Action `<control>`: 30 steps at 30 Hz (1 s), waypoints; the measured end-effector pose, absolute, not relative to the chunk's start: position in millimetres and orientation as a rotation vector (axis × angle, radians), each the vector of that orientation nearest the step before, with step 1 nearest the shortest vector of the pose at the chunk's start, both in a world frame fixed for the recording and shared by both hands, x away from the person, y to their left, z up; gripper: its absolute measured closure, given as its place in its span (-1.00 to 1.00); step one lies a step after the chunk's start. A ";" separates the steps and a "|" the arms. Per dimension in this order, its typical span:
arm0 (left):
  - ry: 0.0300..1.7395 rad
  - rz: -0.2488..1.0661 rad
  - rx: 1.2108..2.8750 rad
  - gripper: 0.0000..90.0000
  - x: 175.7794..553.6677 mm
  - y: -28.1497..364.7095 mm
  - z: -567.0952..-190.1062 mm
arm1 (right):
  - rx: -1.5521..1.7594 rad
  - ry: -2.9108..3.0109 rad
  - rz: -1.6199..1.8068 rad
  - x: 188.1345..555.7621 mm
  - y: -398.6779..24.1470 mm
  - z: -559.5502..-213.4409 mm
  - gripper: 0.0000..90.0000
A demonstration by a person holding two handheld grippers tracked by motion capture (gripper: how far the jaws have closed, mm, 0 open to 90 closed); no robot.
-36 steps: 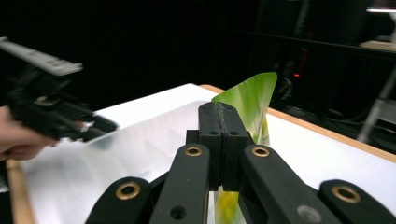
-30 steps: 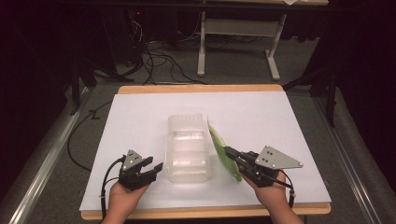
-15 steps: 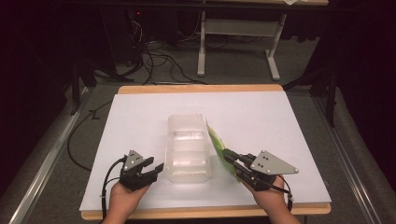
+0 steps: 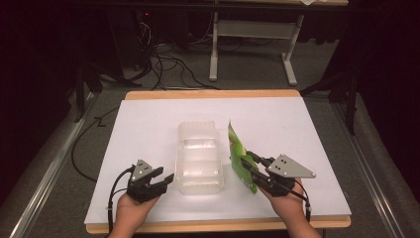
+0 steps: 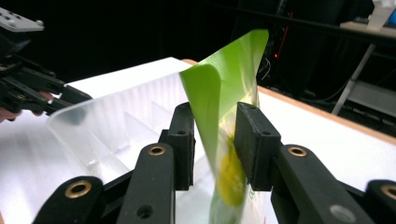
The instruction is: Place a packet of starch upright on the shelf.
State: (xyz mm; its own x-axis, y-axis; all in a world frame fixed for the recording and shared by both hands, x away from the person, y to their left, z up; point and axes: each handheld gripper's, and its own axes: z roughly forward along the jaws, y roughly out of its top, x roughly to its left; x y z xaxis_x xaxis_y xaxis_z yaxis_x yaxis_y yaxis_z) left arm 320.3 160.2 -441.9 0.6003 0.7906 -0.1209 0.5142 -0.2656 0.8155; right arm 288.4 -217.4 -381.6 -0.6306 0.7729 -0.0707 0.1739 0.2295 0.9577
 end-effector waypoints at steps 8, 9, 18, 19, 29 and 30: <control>1.036 0.385 1.947 0.13 320.3 159.3 -442.1 | 0.947 1.975 1.389 299.1 -227.9 -389.3 0.45; 1.036 0.385 1.947 0.13 320.4 159.4 -442.1 | 0.948 1.975 1.387 299.0 -228.2 -389.4 0.44; 1.035 0.381 1.949 0.12 320.6 159.3 -442.2 | 0.952 2.025 1.344 301.0 -224.0 -396.1 0.25; 1.035 0.379 1.948 0.12 320.6 159.5 -442.1 | 0.942 2.027 1.339 301.0 -223.1 -397.2 0.29; 1.032 0.381 1.951 0.12 320.6 159.3 -442.4 | 1.009 1.990 1.405 303.7 -237.8 -393.5 0.98; 1.032 0.380 1.951 0.12 320.5 159.3 -442.2 | 1.019 1.989 1.404 304.9 -239.5 -393.8 0.99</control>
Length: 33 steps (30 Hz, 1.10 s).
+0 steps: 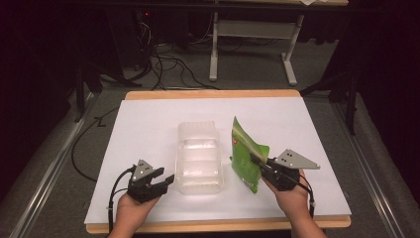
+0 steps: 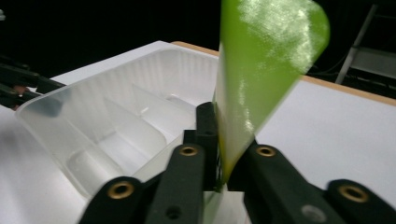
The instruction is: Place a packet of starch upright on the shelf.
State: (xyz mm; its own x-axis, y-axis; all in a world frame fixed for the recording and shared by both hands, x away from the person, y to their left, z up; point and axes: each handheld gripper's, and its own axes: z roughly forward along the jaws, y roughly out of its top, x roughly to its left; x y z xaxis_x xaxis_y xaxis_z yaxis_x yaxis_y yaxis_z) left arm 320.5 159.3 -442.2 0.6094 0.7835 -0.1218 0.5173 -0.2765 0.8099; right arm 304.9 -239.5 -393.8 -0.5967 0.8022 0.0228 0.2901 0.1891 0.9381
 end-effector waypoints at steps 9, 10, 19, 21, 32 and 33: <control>1.041 0.407 1.919 0.12 318.5 161.6 -438.7 | 1.053 2.005 1.415 313.1 -251.5 -390.8 1.00; 1.041 0.415 1.907 0.12 317.6 162.2 -437.5 | 1.052 2.003 1.413 314.0 -252.6 -390.2 1.00; 0.997 0.472 1.785 0.16 301.5 155.5 -417.6 | 1.007 1.988 1.412 312.6 -257.4 -380.7 1.00; 0.988 0.450 1.758 0.17 299.6 150.5 -414.2 | 1.002 1.983 1.417 313.1 -257.5 -380.0 1.00; 1.108 0.427 1.773 0.59 308.8 132.3 -423.6 | 0.955 1.973 1.435 308.5 -249.1 -373.1 1.00; 1.113 0.431 1.770 0.66 308.6 131.7 -423.6 | 0.954 1.972 1.436 308.4 -248.6 -372.5 1.00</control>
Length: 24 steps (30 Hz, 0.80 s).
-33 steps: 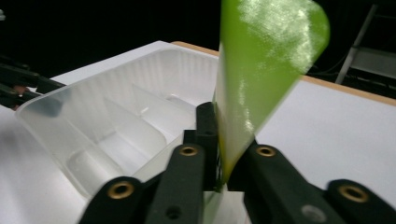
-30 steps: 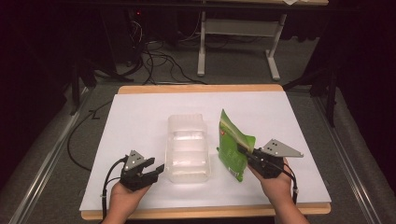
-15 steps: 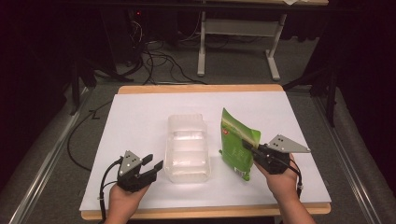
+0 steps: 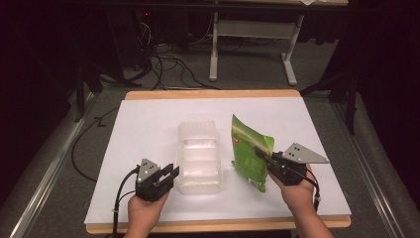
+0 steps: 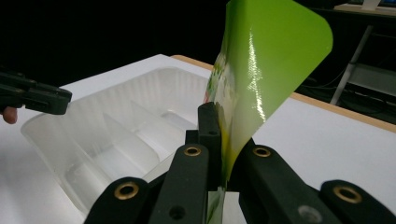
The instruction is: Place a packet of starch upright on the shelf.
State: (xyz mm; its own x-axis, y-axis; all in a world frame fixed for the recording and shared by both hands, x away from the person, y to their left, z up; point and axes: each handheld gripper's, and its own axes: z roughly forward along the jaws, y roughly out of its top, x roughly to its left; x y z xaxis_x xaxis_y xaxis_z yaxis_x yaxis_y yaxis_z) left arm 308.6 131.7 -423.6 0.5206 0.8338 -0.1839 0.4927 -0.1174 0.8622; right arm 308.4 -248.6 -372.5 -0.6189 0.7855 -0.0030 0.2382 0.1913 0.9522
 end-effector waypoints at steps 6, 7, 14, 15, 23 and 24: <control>1.124 0.466 1.771 0.76 310.0 130.8 -423.0 | 0.930 1.975 1.450 307.2 -243.9 -369.5 1.00; 1.123 0.468 1.772 0.77 310.7 132.0 -422.6 | 0.928 1.978 1.451 306.6 -243.3 -368.9 1.00; 1.113 0.487 1.769 0.86 312.8 135.0 -421.5 | 0.899 1.974 1.472 305.1 -242.0 -365.3 1.00; 1.109 0.481 1.778 0.84 313.0 134.1 -421.8 | 0.898 1.974 1.477 305.2 -242.1 -365.2 1.00; 1.128 0.481 1.849 0.57 314.1 121.6 -430.8 | 0.896 1.976 1.470 304.8 -242.2 -365.8 1.00; 1.139 0.487 1.845 0.60 314.6 122.4 -430.5 | 0.896 1.975 1.471 304.4 -242.4 -365.4 1.00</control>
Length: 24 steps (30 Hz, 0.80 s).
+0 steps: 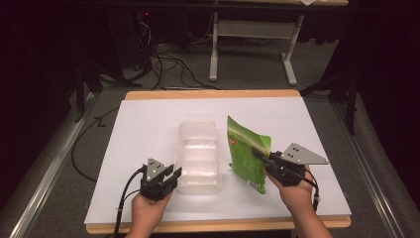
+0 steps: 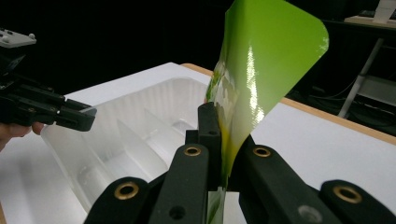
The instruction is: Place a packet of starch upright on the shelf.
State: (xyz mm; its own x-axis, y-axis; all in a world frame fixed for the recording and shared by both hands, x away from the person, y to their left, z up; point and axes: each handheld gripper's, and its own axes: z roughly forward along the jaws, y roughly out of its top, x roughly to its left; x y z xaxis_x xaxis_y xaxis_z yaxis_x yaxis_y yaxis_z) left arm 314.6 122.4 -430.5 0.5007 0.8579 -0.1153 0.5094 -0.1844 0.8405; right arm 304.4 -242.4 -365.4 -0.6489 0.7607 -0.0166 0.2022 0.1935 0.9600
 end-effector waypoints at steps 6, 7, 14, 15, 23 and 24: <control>1.142 0.425 1.820 0.54 314.8 128.7 -430.1 | 0.873 1.966 1.509 302.0 -242.4 -359.4 1.00; 1.134 0.415 1.814 0.45 313.8 129.0 -429.2 | 0.861 1.965 1.520 301.5 -242.0 -357.0 1.00; 1.099 0.456 1.712 0.12 305.1 153.5 -415.4 | 0.767 1.958 1.625 305.7 -235.5 -337.4 1.00; 1.104 0.473 1.713 0.12 304.8 158.2 -415.3 | 0.753 1.959 1.636 307.1 -233.6 -334.3 1.00; 1.176 0.488 1.873 0.15 316.7 163.8 -438.7 | 0.659 1.998 1.760 328.5 -213.0 -319.3 1.00; 1.177 0.482 1.884 0.15 317.5 161.5 -440.1 | 0.650 2.004 1.781 331.7 -210.6 -319.6 1.00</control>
